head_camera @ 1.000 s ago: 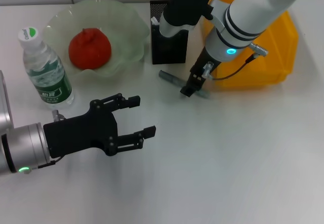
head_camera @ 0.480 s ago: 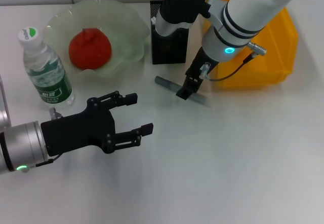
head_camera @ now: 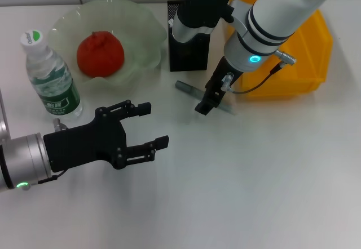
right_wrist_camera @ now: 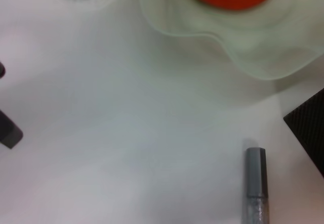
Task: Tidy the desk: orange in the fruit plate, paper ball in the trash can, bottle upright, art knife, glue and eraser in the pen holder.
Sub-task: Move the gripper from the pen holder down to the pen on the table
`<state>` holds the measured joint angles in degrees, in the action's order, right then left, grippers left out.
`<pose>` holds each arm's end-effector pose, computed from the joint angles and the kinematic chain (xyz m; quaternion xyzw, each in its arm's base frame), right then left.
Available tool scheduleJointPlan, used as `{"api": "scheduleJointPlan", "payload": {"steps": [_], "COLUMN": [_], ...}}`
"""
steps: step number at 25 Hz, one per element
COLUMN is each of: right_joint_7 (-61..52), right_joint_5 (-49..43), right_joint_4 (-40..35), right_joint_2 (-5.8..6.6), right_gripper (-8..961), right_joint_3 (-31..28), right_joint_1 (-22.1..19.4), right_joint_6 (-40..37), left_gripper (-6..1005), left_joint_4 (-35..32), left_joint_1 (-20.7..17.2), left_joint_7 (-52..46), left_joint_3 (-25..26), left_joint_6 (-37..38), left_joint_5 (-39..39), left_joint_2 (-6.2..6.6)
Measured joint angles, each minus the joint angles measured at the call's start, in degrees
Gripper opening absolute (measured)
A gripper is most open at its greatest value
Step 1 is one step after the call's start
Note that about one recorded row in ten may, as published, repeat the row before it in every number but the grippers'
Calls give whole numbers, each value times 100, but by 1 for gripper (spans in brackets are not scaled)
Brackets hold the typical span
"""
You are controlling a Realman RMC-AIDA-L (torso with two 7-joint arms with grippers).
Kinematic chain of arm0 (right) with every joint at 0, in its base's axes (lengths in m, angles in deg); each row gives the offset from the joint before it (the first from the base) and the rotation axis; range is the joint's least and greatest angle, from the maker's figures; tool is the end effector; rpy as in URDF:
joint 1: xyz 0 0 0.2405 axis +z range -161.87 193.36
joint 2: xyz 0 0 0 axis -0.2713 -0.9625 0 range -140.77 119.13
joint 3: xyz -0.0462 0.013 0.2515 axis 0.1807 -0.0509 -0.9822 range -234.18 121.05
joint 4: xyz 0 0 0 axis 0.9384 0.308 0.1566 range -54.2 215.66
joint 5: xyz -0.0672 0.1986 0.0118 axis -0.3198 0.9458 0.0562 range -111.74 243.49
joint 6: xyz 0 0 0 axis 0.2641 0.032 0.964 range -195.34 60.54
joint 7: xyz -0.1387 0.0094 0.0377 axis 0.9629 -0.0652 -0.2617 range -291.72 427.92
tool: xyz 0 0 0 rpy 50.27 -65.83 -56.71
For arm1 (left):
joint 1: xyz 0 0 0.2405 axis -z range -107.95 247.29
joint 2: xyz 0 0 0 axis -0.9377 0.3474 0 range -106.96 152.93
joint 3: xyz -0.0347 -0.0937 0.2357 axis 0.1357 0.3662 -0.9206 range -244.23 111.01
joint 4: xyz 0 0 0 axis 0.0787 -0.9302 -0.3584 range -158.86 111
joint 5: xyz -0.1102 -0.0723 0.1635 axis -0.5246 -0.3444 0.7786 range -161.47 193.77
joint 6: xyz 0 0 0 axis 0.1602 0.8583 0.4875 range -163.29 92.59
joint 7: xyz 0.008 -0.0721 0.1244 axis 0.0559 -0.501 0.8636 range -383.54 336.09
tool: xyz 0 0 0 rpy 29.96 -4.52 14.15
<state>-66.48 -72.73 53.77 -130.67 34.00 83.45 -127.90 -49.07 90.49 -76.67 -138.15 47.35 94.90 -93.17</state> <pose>0.1254 0.4184 -0.1051 -0.9505 0.1659 -0.2237 0.1380 -0.2826 0.2789 -0.0428 -0.9341 -0.1274 -0.2942 0.1570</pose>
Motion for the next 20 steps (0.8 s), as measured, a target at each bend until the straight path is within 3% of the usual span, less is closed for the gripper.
{"api": "scheduleJointPlan", "payload": {"steps": [7,12,20], "right_joint_7": [-28,-46,-50], "right_joint_5": [1,1,1], "right_joint_4": [22,49,112], "right_joint_2": [-3,-3,-3], "right_gripper": [588,478,432], "right_joint_3": [3,-6,2], "right_joint_1": [-39,-60,-66], "right_joint_6": [70,97,144], "left_gripper": [721,719,716], "left_joint_4": [0,0,0], "left_joint_1": [0,-13,-24], "left_joint_7": [7,9,22], "left_joint_3": [0,-1,-8], "left_joint_6": [19,36,44], "left_joint_5": [0,-1,0], "left_joint_2": [-2,-3,-17]}}
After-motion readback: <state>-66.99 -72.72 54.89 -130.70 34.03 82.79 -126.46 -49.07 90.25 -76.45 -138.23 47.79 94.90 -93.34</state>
